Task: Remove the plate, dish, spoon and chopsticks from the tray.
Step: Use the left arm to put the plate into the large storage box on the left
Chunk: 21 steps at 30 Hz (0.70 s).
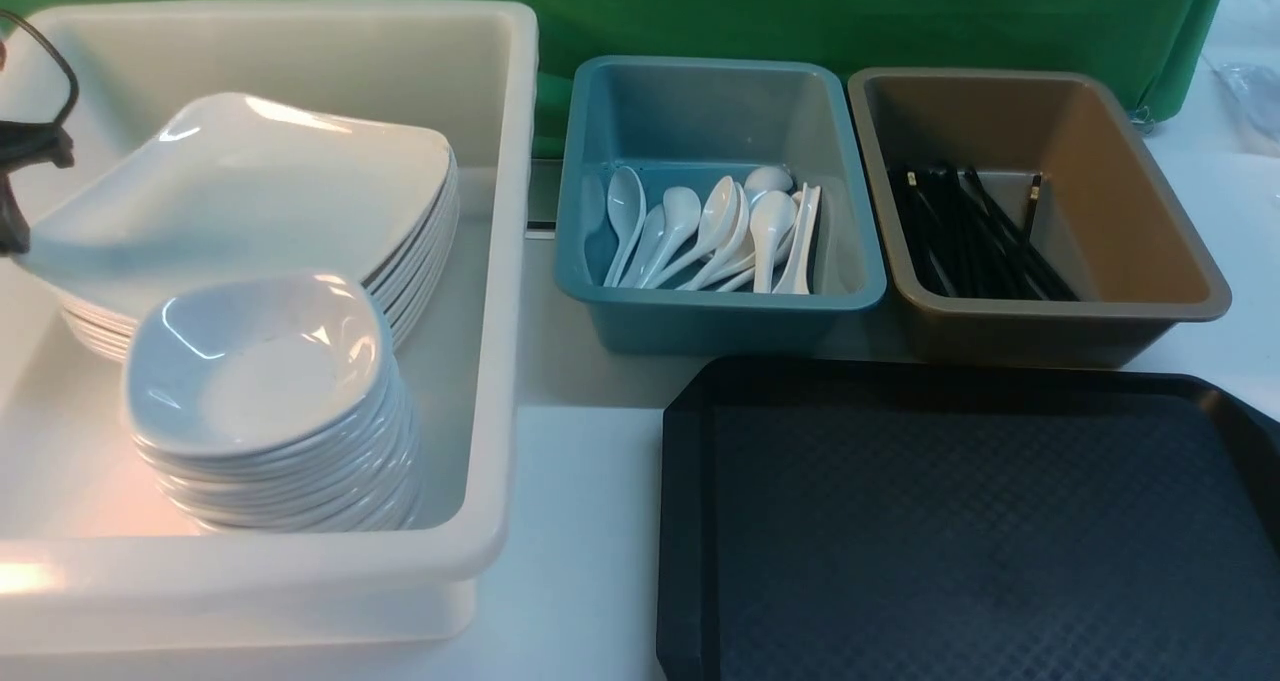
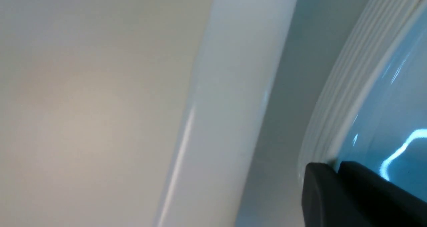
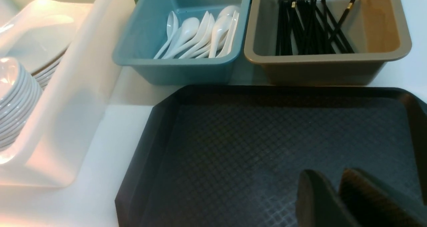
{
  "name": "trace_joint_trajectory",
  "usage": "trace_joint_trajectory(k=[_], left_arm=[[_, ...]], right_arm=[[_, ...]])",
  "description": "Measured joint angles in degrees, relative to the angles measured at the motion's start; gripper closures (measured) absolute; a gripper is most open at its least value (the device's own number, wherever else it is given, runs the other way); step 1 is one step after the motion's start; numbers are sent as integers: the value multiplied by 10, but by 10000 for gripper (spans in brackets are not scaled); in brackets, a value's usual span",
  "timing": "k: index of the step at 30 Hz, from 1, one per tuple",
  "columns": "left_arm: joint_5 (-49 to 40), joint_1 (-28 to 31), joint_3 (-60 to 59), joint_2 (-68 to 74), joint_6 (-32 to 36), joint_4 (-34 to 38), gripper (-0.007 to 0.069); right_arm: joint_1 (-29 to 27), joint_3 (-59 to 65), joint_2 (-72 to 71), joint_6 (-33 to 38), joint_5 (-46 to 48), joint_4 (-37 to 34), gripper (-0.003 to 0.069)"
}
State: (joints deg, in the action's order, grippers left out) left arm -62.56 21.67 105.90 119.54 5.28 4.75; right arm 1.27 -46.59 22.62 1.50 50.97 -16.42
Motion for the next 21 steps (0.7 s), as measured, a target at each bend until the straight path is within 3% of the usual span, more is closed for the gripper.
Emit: trace_joint_trajectory(k=[14, 21], left_arm=[[-12, 0, -4, 1, -35, 12, 580], [-20, 0, -4, -3, -28, -23, 340]], right_arm=[[0, 0, 0, 6, 0, 0, 515], [0, 0, 0, 8, 0, 0, 515]])
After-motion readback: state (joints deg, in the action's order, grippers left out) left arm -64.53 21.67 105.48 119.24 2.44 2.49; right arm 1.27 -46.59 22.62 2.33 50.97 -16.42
